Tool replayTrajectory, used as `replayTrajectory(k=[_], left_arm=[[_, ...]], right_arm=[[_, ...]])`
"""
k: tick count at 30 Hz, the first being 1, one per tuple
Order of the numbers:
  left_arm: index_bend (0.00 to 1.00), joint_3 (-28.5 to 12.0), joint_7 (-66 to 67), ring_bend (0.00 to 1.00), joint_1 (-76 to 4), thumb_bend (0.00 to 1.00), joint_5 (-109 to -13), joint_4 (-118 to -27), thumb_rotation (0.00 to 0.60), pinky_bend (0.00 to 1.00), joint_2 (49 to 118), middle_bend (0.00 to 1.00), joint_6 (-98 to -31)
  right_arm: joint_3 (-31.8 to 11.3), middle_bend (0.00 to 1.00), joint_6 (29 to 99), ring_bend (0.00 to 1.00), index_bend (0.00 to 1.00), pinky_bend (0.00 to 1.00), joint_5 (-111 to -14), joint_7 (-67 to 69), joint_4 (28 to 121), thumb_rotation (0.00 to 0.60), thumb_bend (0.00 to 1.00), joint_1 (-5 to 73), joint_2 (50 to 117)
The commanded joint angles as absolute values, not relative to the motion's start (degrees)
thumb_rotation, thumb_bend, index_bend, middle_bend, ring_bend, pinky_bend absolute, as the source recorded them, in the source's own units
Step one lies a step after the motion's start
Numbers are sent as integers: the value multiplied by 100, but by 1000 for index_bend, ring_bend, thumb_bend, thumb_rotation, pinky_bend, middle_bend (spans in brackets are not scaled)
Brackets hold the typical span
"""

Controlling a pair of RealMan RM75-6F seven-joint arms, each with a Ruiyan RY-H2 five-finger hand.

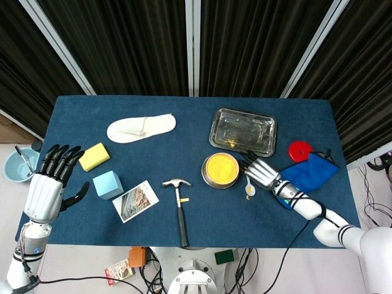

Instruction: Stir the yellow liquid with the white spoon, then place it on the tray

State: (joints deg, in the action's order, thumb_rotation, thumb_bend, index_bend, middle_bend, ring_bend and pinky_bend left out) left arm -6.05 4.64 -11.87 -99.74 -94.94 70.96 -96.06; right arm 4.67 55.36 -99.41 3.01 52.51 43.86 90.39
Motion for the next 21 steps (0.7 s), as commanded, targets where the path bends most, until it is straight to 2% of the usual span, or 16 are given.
replayTrajectory(k=[1,16,21], left_arm=[[131,-609,461,85,-1191,284,-9976,-9492,588,87,7101,127,-9606],[131,-603,477,85,-1195,284,-10033,-9482,585,87,7126,127,-9629],[131,-588,454,85,-1171,284,-10022,-9457,589,87,7140,127,-9648]], right_arm=[[501,196,5538,30,341,119,-9928,302,5242,600,429,4363,9018],[569,239,5747,34,464,119,-9799,248,5498,600,433,4139,8770],[560,239,5759,34,474,119,-9828,229,5430,600,434,4171,8862]])
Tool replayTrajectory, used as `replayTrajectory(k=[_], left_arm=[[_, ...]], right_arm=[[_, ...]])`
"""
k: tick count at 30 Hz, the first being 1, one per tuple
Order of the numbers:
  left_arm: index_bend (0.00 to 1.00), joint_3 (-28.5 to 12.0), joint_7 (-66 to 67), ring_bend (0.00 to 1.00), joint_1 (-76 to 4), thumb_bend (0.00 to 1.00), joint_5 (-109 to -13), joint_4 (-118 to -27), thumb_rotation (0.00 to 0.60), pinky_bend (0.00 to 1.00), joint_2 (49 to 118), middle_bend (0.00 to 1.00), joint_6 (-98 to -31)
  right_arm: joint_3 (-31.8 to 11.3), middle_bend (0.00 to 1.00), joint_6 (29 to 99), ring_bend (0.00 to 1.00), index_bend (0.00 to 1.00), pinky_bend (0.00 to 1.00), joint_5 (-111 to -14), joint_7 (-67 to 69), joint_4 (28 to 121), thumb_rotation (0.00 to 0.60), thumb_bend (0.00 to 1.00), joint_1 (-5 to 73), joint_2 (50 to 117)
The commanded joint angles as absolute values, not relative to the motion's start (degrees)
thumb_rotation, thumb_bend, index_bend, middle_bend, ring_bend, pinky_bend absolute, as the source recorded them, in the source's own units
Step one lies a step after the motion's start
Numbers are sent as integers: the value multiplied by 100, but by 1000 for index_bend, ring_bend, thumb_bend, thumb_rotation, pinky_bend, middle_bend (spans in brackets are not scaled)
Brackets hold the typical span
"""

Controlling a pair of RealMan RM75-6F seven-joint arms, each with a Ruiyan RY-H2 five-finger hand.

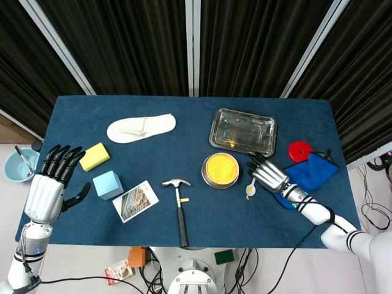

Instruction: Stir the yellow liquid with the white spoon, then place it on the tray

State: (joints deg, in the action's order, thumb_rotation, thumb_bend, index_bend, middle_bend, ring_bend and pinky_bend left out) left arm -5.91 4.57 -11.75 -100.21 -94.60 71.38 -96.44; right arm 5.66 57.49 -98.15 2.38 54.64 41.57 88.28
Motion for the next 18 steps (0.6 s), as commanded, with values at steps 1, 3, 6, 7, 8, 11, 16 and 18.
replayTrajectory(k=[1,3,6,7,8,11,16,18], left_arm=[[131,-582,451,85,-1164,284,-10025,-9453,587,86,7140,127,-9656],[131,-577,447,85,-1156,284,-10029,-9451,583,86,7138,127,-9665],[131,-574,438,85,-1151,283,-10027,-9445,586,87,7136,127,-9666],[131,-575,435,85,-1152,284,-10026,-9443,585,87,7136,127,-9664],[131,-575,434,85,-1154,284,-10028,-9444,579,87,7135,127,-9660],[131,-579,438,85,-1164,284,-10034,-9445,585,87,7137,127,-9649],[131,-576,445,85,-1178,284,-10037,-9441,583,87,7146,127,-9619],[131,-573,438,85,-1177,284,-10034,-9437,585,87,7149,127,-9616]], right_arm=[[556,239,5774,34,473,119,-9836,235,5404,600,433,4178,8891],[556,239,5776,34,473,119,-9843,244,5372,600,433,4188,8918],[569,239,5773,34,473,119,-9849,271,5332,600,434,4192,8950],[575,239,5781,35,473,119,-9854,280,5309,600,434,4189,8964],[581,241,5791,37,473,119,-9860,283,5287,600,434,4185,8978],[595,247,5830,41,480,119,-9867,326,5217,600,436,4166,9020],[614,254,5873,42,492,119,-9881,398,5091,600,439,4150,9089],[620,257,5897,42,501,118,-9892,423,5045,600,439,4148,9118]])
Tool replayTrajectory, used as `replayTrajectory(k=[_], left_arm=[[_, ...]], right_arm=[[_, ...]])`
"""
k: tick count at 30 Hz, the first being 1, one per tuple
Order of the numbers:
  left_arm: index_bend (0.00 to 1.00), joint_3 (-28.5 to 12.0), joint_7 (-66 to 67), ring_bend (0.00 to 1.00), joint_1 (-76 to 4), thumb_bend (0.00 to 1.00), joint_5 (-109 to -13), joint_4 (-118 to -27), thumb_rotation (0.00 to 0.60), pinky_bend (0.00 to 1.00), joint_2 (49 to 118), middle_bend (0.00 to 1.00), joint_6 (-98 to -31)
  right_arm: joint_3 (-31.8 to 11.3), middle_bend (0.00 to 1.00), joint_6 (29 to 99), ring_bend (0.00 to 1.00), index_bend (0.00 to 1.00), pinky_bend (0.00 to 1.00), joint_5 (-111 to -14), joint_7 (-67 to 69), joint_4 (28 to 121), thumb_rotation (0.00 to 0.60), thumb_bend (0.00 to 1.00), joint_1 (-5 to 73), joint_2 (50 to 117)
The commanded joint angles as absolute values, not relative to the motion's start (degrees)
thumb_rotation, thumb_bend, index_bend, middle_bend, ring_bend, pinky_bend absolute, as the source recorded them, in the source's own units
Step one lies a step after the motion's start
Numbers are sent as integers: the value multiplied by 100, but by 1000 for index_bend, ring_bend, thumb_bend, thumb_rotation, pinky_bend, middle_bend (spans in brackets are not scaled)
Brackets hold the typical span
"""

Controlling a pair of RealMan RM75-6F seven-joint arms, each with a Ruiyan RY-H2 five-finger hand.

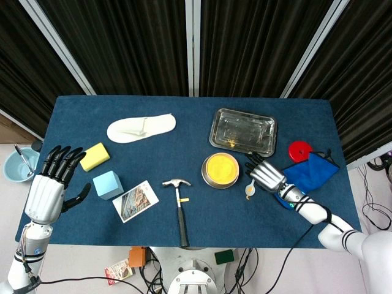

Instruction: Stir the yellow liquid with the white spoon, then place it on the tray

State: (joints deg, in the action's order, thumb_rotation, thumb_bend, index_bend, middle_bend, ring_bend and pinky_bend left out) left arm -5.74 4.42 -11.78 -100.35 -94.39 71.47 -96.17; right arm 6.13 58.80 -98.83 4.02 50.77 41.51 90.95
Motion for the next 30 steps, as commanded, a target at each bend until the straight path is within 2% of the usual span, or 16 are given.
replayTrajectory(k=[1,7,18,26,30], left_arm=[[131,-572,433,85,-1175,284,-10030,-9434,588,86,7149,127,-9616],[131,-568,423,85,-1170,284,-10017,-9416,583,87,7153,127,-9612],[131,-572,445,86,-1197,284,-10030,-9435,589,87,7146,127,-9573],[131,-578,504,86,-1240,284,-10052,-9507,581,87,7132,127,-9512],[131,-575,541,85,-1252,284,-10072,-9542,580,87,7130,127,-9498]], right_arm=[[626,260,5901,42,508,119,-9897,440,5019,600,439,4148,9133],[633,281,5951,51,569,119,-9913,508,4910,600,452,4146,9194],[636,296,6219,69,607,125,-9924,527,5021,600,461,4051,9004],[534,297,6449,69,610,125,-9869,194,5920,600,471,3998,8167],[374,296,6302,69,611,130,-9762,-95,6621,600,476,4128,7677]])
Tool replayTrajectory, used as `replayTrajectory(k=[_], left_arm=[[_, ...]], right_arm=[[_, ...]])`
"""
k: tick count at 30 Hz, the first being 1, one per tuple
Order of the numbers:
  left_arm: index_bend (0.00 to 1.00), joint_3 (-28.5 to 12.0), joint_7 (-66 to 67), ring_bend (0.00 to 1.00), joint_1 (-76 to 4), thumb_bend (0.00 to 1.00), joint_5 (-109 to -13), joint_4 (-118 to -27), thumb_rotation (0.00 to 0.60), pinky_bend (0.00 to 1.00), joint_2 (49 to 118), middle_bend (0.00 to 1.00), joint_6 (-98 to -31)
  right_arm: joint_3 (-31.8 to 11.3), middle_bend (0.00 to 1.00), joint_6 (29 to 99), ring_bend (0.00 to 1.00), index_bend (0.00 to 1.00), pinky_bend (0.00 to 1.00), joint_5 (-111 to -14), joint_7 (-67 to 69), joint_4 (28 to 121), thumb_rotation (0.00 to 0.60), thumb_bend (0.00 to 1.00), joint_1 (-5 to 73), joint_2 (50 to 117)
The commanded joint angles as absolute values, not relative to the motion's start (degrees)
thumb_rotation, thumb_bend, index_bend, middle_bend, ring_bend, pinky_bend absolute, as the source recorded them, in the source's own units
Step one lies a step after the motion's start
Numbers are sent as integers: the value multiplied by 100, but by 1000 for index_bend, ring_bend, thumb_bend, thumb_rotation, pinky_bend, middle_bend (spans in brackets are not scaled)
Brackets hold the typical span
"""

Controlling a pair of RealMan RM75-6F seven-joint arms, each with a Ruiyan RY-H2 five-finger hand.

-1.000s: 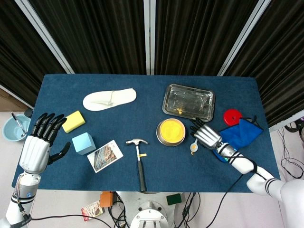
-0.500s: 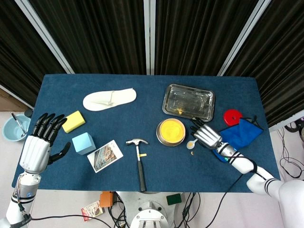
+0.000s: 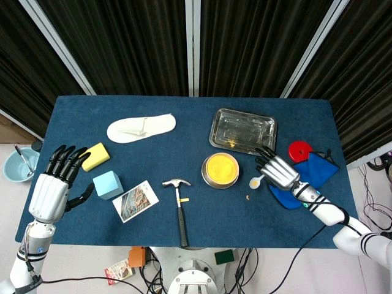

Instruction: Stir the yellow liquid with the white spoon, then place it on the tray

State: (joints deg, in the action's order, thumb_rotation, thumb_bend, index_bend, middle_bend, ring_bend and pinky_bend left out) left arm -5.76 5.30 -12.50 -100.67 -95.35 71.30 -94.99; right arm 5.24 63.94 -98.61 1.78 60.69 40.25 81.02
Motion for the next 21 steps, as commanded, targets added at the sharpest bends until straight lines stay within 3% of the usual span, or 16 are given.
replayTrajectory(k=[1,8,21], left_arm=[[131,-575,545,85,-1251,284,-10074,-9545,577,88,7131,127,-9501],[131,-558,528,85,-1220,284,-10062,-9529,576,88,7134,126,-9535],[131,-507,284,86,-1084,284,-9977,-9282,576,88,7164,127,-9686]], right_arm=[[329,296,6225,69,612,131,-9724,-166,6754,600,477,4176,7597],[-136,289,5292,68,612,131,-9233,-792,7387,600,477,4709,7433],[-705,256,4068,56,551,132,-8020,-2609,7579,600,475,5436,8129]])
